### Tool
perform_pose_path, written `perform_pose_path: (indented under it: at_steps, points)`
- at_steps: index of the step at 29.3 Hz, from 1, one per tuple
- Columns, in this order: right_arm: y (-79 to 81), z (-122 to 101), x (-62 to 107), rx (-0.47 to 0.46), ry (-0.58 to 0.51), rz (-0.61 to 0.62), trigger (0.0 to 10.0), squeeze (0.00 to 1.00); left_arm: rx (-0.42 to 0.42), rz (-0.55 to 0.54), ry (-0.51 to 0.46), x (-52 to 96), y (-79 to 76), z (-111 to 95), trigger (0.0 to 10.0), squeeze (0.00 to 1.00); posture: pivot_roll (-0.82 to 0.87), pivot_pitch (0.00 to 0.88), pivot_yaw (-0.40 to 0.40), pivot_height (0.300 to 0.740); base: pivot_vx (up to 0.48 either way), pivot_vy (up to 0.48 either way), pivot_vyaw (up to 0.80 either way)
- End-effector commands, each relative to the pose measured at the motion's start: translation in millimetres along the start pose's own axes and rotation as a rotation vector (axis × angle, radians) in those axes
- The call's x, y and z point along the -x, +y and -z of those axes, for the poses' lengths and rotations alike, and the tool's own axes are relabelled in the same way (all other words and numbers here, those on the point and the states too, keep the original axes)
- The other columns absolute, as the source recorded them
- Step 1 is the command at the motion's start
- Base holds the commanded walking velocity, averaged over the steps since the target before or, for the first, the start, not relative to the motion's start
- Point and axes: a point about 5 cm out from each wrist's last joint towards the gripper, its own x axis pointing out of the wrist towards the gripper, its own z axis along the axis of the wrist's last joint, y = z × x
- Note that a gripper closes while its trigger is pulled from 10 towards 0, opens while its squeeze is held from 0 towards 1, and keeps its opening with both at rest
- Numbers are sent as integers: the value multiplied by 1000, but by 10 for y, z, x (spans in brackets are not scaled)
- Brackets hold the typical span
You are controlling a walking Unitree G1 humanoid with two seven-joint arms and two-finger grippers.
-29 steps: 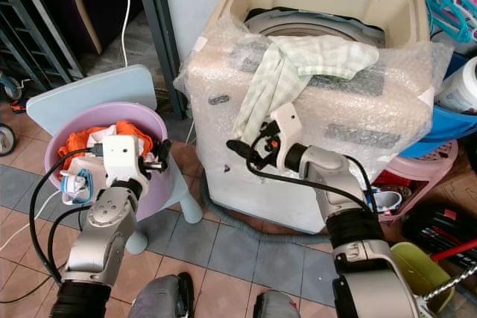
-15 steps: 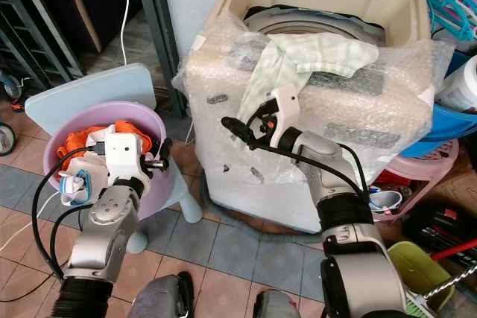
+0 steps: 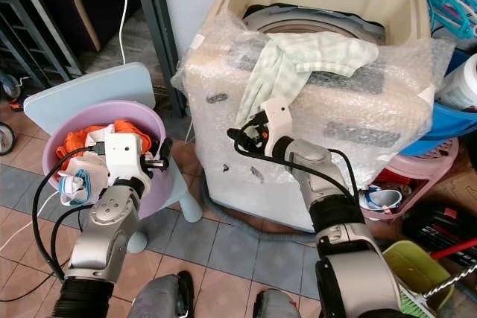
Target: Clothes washing
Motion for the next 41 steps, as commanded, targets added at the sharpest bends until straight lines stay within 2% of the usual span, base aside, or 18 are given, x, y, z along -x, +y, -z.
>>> perform_pose_path:
  at_steps: [1, 8, 14, 20, 24, 32, 37, 41]
  points:
    - [2, -60, -25, 14, -14, 2, 0, 0, -7, -8, 8, -6, -3, 20, 10000, 0, -23, 76, 16, 740, 0, 0, 0]
    - [-35, -37, -50, 14, 5, 61, 0, 0, -7, -9, 6, -11, -7, 17, 10000, 0, -24, 75, 16, 740, 0, 0, 0]
    - [-136, 65, -39, -35, 43, 197, 0, 0, -5, -9, 5, -13, -11, 15, 10000, 0, -25, 75, 14, 740, 0, 0, 0]
    - [-111, 141, -69, -109, 44, 239, 0, 0, -6, -7, 5, -16, -15, 14, 10000, 0, -25, 74, 15, 740, 0, 0, 0]
    - [-59, 139, -106, -144, 32, 220, 0, 0, -7, -6, 3, -18, -18, 11, 10000, 0, -24, 73, 15, 740, 0, 0, 0]
    - [-144, -5, -81, -177, -12, 195, 0, 0, -6, -10, 0, -28, -19, 8, 10000, 0, -23, 70, 11, 740, 0, 0, 0]
    - [-122, -100, -78, -190, -37, 111, 0, 0, -6, -10, -2, -34, -18, 6, 10000, 0, -20, 70, 12, 740, 0, 0, 0]
    - [-106, -446, -69, -131, -126, 13, 0, 0, -10, -12, -5, -37, -6, 3, 10000, 0, -20, 67, 14, 740, 0, 0, 0]
